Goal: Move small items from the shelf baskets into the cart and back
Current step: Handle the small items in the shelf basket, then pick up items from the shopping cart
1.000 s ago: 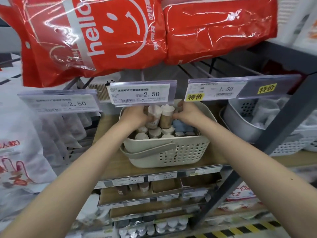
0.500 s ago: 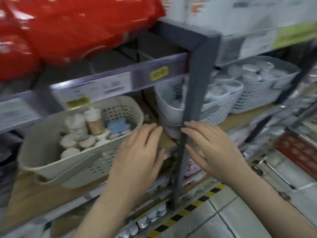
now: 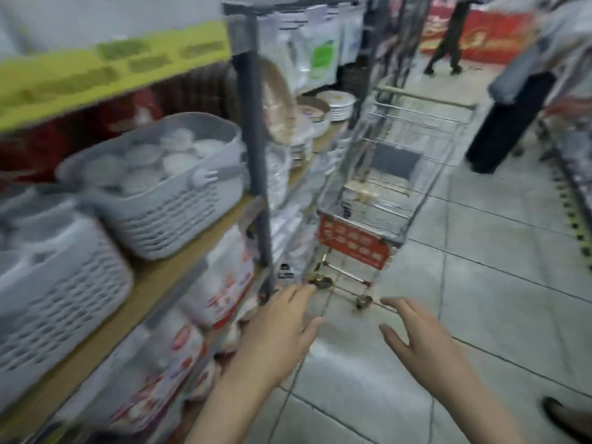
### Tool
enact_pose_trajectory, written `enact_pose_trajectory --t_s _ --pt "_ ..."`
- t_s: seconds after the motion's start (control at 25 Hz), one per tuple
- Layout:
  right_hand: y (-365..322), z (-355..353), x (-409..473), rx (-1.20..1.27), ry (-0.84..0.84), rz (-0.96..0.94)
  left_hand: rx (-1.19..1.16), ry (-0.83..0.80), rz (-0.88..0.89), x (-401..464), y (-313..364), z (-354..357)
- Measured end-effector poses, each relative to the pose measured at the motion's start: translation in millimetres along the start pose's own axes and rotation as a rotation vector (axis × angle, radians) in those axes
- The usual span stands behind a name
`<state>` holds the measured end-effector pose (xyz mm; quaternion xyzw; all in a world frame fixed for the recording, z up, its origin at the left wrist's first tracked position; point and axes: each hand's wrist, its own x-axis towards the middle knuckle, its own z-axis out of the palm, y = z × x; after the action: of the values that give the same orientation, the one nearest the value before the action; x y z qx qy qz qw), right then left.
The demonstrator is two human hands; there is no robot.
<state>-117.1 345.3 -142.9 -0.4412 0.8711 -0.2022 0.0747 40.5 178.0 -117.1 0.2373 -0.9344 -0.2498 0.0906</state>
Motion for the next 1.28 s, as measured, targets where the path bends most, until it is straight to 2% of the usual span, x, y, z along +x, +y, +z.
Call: enact_pose_trajectory --t_s 0.16,0.56,0.8,0.96,1.08,1.28 --pt "63.1 -8.7 34.3 0.028 -0.04 0.154 -0.085 -0.167 -0.023 85.9 8.1 48.2" --pt "149.3 2.2 238.4 0.155 -0.127 0.234 -0.171 -0.275 -0.22 308.3 -48.8 86.3" --pt "247.4 -23.2 342.9 0.136 -0.143 0.367 -0.094 -0.339 -0.122 475.5 -21.1 112.4" --pt "315.7 -32.4 414.8 0.151 -0.217 0.4 -0.062 -0.365 -0.1 567.2 12.7 146.6" --pt "370.4 -32.2 494.5 0.161 -0.314 0.35 -0.09 -0.391 -0.172 632.8 19.5 189.7" --pt "465.6 -0.5 641.7 0.161 -0.529 0.341 -0.206 -0.439 -0.424 735.7 14.1 275.2"
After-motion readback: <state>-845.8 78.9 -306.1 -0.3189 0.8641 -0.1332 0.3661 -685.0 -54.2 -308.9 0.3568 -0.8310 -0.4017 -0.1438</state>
